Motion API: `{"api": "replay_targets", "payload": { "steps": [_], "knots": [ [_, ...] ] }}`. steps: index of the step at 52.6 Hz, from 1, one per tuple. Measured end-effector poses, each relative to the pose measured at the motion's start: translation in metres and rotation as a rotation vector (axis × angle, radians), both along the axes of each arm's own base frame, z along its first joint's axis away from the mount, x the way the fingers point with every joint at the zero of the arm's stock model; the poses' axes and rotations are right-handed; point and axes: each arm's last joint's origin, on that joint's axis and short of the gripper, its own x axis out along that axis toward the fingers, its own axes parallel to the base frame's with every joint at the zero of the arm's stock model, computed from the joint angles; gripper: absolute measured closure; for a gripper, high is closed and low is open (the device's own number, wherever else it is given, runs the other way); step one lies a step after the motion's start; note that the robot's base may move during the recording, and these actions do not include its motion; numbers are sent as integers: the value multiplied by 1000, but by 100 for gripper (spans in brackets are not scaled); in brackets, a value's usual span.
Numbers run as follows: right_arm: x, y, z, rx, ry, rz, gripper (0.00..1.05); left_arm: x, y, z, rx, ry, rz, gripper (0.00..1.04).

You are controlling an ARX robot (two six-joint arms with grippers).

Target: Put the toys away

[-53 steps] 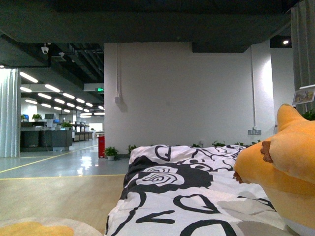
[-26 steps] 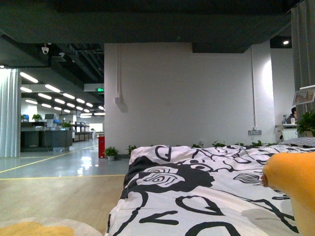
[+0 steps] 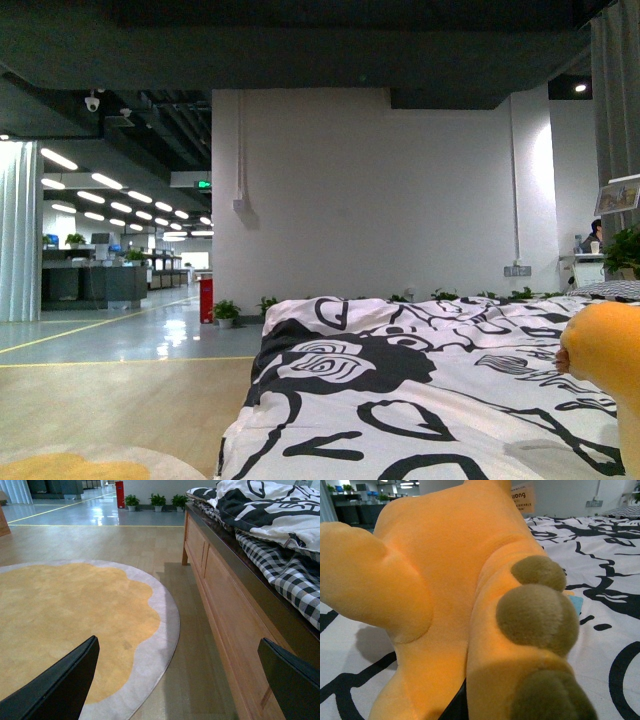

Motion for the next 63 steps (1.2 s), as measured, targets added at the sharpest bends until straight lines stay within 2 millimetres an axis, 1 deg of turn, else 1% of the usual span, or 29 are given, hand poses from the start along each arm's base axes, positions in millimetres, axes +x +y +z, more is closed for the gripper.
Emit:
{"api": "replay_targets", "payload": {
  "steps": [8, 13, 20, 63],
  "knots": [
    [-4, 0, -4, 0, -5, -2, 97, 0, 0, 0, 0, 0, 0, 6],
    [-5, 0, -12, 0, -11, -2, 97, 0, 0, 0, 0, 0, 0, 6],
    [-16, 0, -15, 0, 1, -6, 97, 0, 0, 0, 0, 0, 1, 6],
    [-16, 0, -16, 0, 6, -6, 97, 0, 0, 0, 0, 0, 0, 6]
  ]
}}
